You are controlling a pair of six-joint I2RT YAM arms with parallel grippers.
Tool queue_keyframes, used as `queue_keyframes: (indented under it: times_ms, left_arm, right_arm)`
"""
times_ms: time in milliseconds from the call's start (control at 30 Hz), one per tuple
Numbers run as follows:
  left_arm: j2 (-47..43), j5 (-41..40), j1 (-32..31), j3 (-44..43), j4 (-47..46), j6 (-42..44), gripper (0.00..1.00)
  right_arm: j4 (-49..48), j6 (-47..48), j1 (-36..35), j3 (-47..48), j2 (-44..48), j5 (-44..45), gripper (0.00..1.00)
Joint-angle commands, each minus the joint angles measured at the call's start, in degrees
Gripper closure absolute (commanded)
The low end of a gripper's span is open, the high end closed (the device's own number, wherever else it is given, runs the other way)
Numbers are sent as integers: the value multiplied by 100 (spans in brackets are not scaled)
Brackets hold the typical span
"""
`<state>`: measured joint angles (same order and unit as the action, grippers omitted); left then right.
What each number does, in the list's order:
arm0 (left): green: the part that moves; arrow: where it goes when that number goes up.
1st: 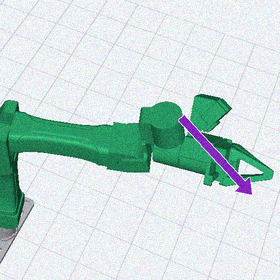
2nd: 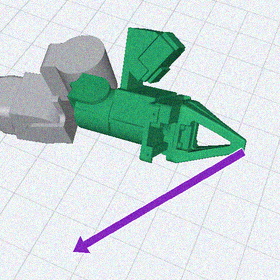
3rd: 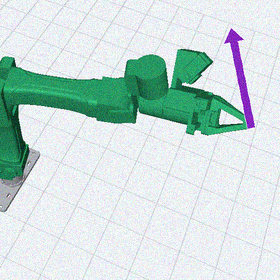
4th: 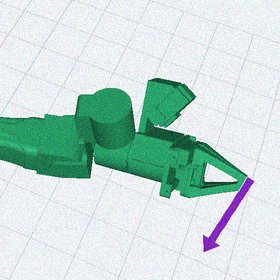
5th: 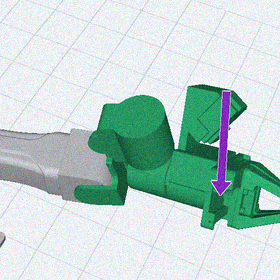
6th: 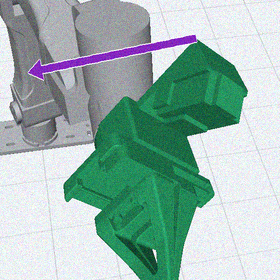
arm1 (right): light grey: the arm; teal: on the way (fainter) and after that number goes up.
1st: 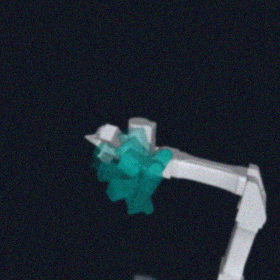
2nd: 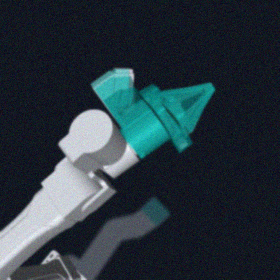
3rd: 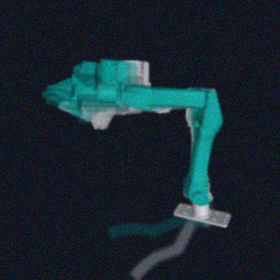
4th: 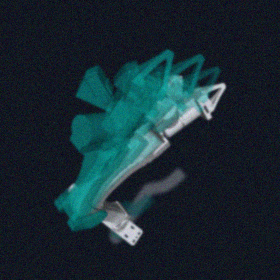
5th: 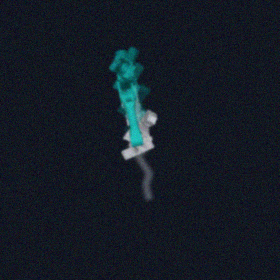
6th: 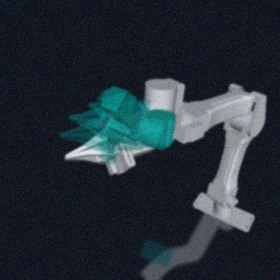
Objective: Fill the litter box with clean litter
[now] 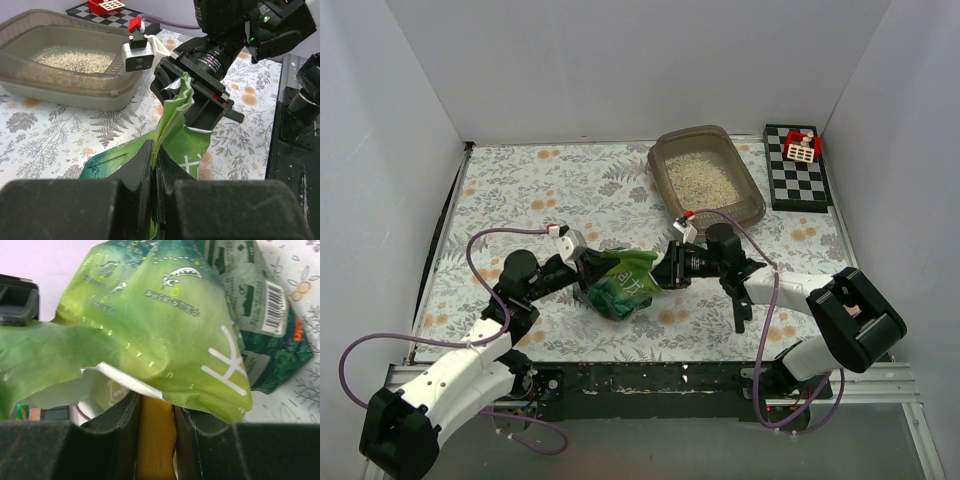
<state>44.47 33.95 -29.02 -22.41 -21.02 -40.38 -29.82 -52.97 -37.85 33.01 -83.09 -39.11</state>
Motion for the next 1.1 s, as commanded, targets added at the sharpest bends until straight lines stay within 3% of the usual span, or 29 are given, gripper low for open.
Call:
queue_keyframes:
  times_ms: [0,567,1067]
  left_arm:
    - [-184,-161,10,26,-17,127,100]
    - [-193,-73,-69,71,10,197,100]
    - [-175,50,-104,114,-69,224,100]
  right_arm:
    - [-1806,-960,-56,-120,100,-475,99]
    - [-2440,-1611,110,-708,1215,-193,99]
    - [-1975,-1927,866,-1560,2823,-439,99]
